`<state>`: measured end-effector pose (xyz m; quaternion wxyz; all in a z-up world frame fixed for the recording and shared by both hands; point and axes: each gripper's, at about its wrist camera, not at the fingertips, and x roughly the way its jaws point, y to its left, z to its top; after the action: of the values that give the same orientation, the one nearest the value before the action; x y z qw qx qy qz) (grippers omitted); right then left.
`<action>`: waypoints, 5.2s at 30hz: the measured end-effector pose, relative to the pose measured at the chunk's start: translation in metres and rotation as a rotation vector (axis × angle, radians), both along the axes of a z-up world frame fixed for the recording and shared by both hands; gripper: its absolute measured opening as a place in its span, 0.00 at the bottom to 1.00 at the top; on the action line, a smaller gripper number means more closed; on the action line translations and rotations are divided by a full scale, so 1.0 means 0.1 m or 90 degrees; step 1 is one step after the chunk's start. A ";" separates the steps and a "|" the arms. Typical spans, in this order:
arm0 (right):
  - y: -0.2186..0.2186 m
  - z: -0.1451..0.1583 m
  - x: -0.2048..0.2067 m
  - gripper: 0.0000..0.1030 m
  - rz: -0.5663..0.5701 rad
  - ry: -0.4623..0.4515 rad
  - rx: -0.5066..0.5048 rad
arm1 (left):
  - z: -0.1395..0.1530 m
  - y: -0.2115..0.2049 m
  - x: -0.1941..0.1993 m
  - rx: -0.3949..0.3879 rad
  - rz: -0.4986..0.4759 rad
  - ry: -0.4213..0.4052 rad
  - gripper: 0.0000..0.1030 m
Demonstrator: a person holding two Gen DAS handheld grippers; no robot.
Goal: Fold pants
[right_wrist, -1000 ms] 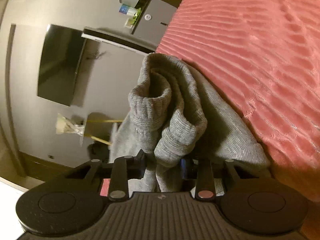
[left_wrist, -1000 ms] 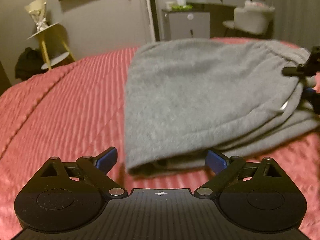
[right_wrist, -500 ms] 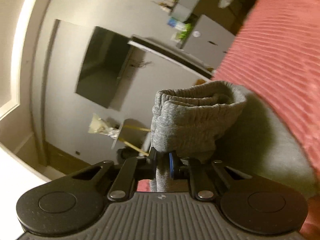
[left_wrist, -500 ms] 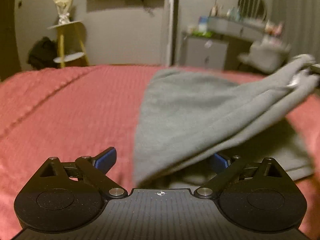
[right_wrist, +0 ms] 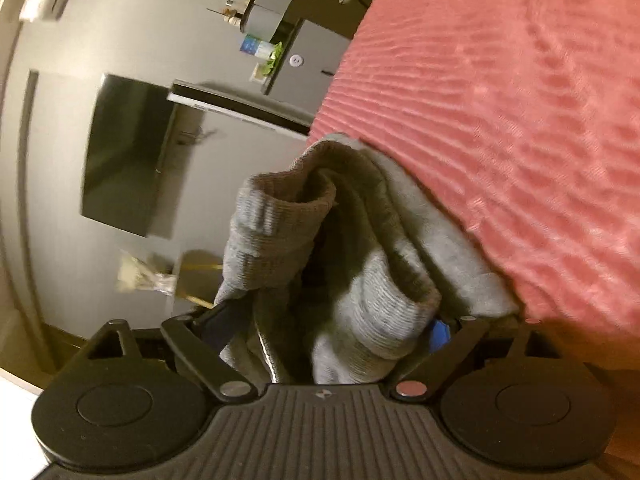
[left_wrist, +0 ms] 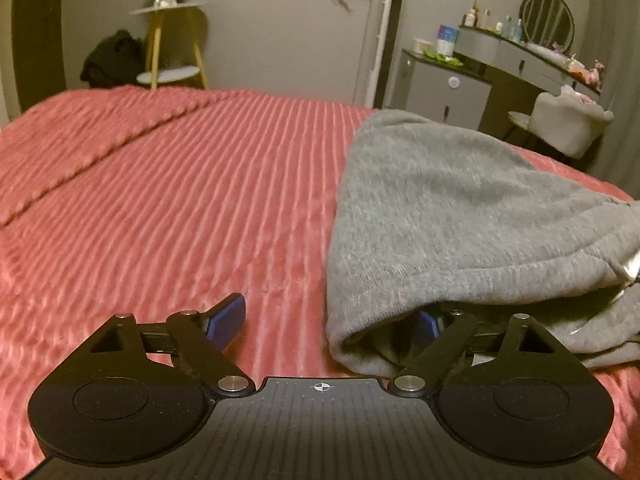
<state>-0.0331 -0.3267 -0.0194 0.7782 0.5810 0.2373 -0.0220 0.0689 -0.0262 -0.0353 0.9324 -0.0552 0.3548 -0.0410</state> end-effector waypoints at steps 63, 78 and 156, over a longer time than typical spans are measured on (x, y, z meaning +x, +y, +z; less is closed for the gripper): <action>0.77 0.37 0.75 0.96 0.075 0.135 -0.675 | 0.12 -0.25 0.10 0.000 0.012 0.159 1.00; 0.97 0.19 0.38 0.96 0.244 0.306 -0.655 | 0.08 -0.05 -0.33 0.072 0.074 0.244 1.00; 1.53 0.37 0.12 0.96 0.165 0.183 -0.689 | 0.17 -0.60 -0.50 0.090 -0.042 0.073 1.00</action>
<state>-0.0215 -0.1740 0.0173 0.9210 0.0576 0.3649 -0.1234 0.0193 -0.0864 -0.0184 0.9104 0.0199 0.4110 -0.0431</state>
